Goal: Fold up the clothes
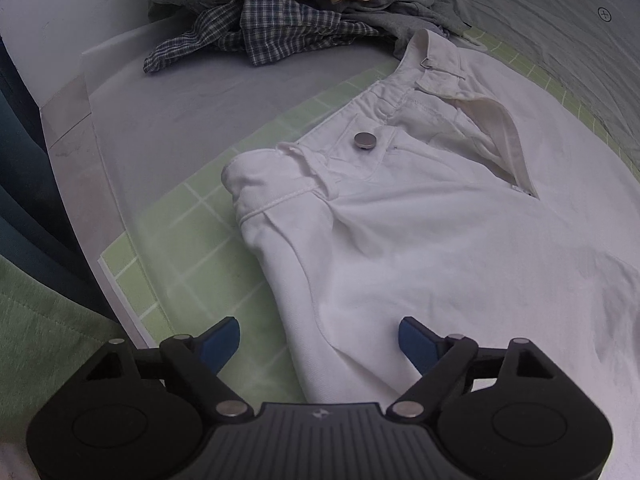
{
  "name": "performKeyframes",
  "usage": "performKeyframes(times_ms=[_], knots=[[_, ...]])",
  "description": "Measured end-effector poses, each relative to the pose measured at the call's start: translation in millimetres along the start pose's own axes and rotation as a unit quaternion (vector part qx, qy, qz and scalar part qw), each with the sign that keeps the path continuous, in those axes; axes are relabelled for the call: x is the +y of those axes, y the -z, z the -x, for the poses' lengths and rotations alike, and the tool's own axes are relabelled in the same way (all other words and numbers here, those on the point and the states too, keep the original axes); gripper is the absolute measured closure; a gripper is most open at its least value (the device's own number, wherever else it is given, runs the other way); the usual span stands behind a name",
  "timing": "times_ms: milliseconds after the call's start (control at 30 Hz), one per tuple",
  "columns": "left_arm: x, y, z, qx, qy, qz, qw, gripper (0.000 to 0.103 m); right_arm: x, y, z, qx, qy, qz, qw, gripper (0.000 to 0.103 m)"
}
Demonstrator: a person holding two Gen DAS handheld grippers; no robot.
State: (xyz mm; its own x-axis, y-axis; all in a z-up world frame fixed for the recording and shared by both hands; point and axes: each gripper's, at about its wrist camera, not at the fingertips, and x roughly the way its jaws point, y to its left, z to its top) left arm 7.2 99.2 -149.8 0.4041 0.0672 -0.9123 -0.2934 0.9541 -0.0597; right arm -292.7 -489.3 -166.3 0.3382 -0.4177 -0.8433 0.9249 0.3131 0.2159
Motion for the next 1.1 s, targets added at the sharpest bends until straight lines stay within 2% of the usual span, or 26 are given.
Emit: performKeyframes(times_ms=[67,100,133,167,200,233,300,333,400,467,667,867,1000,1100], knots=[[4.5,-1.2,-1.0,-0.001,0.010,0.009,0.9999,0.040,-3.6,-2.3,1.0,-0.004,-0.001,-0.024,1.000,0.002],[5.9,-1.8,-0.9,-0.001,0.016,0.013,0.9998,0.046,-4.6,-3.2,1.8,-0.007,0.004,-0.033,0.999,0.010],[7.3,-2.4,-0.8,-0.001,0.021,0.017,0.9996,0.055,-4.5,-4.2,2.8,-0.011,0.013,-0.034,0.999,0.016],[8.3,-2.8,-0.6,-0.003,0.023,0.021,0.9995,0.068,-3.7,-5.5,3.7,-0.013,0.025,-0.031,0.999,0.030],[8.8,-3.4,-0.7,-0.003,0.024,0.024,0.9994,0.072,-4.1,-6.6,4.4,-0.015,0.033,-0.030,0.999,0.042],[9.0,-4.3,-1.2,-0.003,0.022,0.025,0.9994,0.074,-6.5,-7.3,4.9,-0.016,0.034,-0.035,0.999,0.046],[9.4,-4.9,-1.4,-0.002,0.022,0.030,0.9993,0.080,-11.3,-8.8,6.0,-0.018,0.036,-0.044,0.998,0.062],[9.5,-5.1,-1.3,-0.002,0.022,0.033,0.9992,0.081,-14.4,-9.5,6.2,-0.018,0.036,-0.050,0.998,0.066],[9.4,-4.9,0.0,-0.004,0.020,0.041,0.9989,0.085,-20.7,-10.4,7.0,-0.021,0.027,-0.060,0.998,0.091],[8.5,-4.5,2.9,-0.008,0.019,0.046,0.9987,0.090,-24.0,-11.3,8.9,-0.026,0.016,-0.060,0.998,0.097],[-1.6,-7.6,19.3,-0.029,0.007,0.054,0.9981,0.096,-20.4,-17.5,21.7,-0.058,-0.034,-0.057,0.996,0.098],[-19.1,-29.5,55.5,-0.081,0.044,0.072,0.9931,0.097,16.9,-48.6,39.5,-0.109,-0.078,-0.024,0.991,0.099],[-44.0,-55.3,89.4,-0.139,0.069,0.068,0.9855,0.098,53.1,-82.0,57.4,-0.157,-0.122,0.001,0.980,0.099],[-63.9,-76.4,105.2,-0.177,0.078,0.066,0.9788,0.098,83.2,-111.6,73.6,-0.197,-0.160,0.020,0.967,0.099]])
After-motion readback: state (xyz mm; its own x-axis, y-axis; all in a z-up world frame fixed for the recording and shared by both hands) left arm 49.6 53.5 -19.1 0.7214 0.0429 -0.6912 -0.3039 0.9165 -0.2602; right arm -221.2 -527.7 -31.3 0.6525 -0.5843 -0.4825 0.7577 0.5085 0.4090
